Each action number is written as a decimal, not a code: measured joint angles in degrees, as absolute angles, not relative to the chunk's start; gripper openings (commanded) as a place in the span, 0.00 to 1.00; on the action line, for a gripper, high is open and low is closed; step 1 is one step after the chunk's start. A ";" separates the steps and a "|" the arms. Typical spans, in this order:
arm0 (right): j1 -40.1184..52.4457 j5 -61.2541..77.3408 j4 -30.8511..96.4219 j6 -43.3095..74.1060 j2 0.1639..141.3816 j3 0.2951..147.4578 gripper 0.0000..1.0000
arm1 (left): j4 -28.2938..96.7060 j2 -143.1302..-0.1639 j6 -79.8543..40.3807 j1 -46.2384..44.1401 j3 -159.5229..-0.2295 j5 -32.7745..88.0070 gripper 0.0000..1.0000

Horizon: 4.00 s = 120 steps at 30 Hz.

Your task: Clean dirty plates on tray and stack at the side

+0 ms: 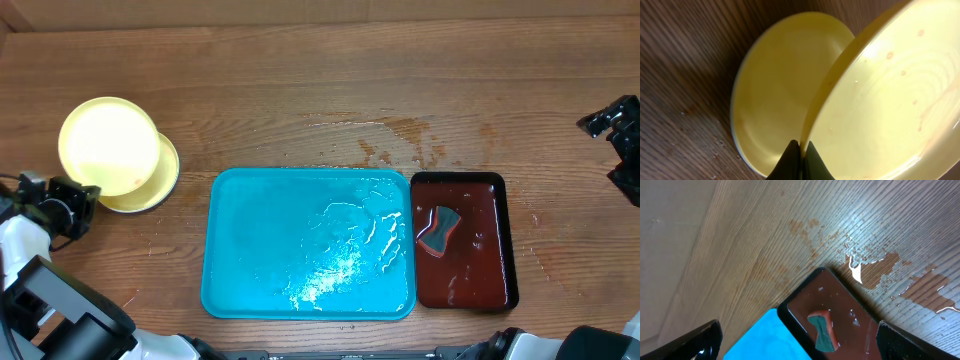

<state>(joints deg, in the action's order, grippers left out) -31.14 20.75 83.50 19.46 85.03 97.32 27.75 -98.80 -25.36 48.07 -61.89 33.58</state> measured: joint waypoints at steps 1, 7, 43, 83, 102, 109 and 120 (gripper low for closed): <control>-31.14 20.75 83.53 19.46 85.03 97.32 1.00 | 28.16 -98.80 -25.36 47.51 -61.89 33.19 0.04; -31.14 20.75 83.53 19.44 85.03 97.32 1.00 | 29.30 -98.80 -25.34 45.54 -61.89 30.39 0.04; -31.14 20.71 82.81 16.43 85.03 97.32 1.00 | 30.11 -98.78 -17.76 45.25 -65.69 36.82 1.00; -13.82 24.60 64.64 -14.52 46.13 98.94 1.00 | 51.53 -36.97 12.58 28.21 -92.44 26.52 1.00; -2.92 33.76 78.22 -24.62 45.76 101.71 1.00 | 86.74 -35.44 37.19 11.00 -106.10 43.18 0.99; 2.72 35.14 85.38 -27.62 45.91 108.75 1.00 | 94.94 -35.40 40.91 1.41 -123.76 45.47 0.99; 4.91 35.77 88.75 -29.41 45.84 115.35 1.00 | 96.51 -35.09 40.62 -7.20 -131.31 44.97 0.99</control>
<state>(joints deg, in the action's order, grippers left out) 4.91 35.77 88.75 -29.41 45.84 115.35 96.51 -35.09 40.62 -7.20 -131.31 44.97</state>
